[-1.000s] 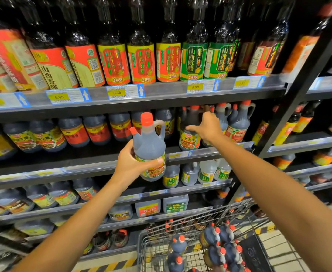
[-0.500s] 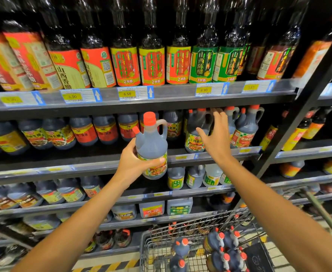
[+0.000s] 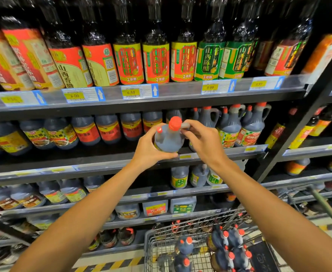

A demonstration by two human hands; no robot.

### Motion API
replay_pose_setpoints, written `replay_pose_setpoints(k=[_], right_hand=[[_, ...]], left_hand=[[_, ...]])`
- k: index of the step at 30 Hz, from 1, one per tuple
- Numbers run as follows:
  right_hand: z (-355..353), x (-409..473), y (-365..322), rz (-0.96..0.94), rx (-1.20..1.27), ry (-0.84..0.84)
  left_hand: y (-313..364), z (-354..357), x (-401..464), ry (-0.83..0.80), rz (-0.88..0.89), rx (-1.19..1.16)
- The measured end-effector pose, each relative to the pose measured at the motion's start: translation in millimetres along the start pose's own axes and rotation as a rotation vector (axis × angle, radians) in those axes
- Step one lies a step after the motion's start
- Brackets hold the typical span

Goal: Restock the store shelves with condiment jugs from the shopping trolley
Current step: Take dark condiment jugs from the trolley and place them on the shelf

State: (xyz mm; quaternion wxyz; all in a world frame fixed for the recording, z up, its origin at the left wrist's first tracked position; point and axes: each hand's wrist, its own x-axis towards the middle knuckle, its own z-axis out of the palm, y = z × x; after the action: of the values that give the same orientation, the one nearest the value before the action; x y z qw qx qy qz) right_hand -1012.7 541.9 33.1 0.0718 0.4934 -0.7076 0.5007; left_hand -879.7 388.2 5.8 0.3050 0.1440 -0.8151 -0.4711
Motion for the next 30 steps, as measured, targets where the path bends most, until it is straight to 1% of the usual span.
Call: replay_pose_setpoints(k=[3,8,13,16,19,22,25,27,30], right_hand=[[10,-1,8,-0.016,-0.056,0.067],[17,4,18,0.034,-0.087,0.081],[15,12,28,0.119,-0.065,0.071],[16,16,34,0.167,-0.089,0.063],[18,24,38,0.217,-0.083,0.111],[11,15,41,0.239,-0.006,0.176],[-5,-13,56,0.337,0.084,0.246],[-12,-30,68,0.415,0.053,0.257],[-11,-37,83,0.536,-0.029,0.221]], left_hand=[[-5,5,17,0.031,0.039,0.072],[-23,25,33,0.085,-0.131,0.160],[-32,34,37,0.006,-0.200,0.155],[-37,36,41,-0.014,-0.252,0.147],[-40,36,48,-0.030,-0.290,0.144],[-39,35,57,-0.068,-0.360,0.155],[-40,33,63,-0.073,-0.448,0.164],[-42,33,63,-0.075,-0.463,0.155],[-42,35,60,-0.092,-0.477,0.149]])
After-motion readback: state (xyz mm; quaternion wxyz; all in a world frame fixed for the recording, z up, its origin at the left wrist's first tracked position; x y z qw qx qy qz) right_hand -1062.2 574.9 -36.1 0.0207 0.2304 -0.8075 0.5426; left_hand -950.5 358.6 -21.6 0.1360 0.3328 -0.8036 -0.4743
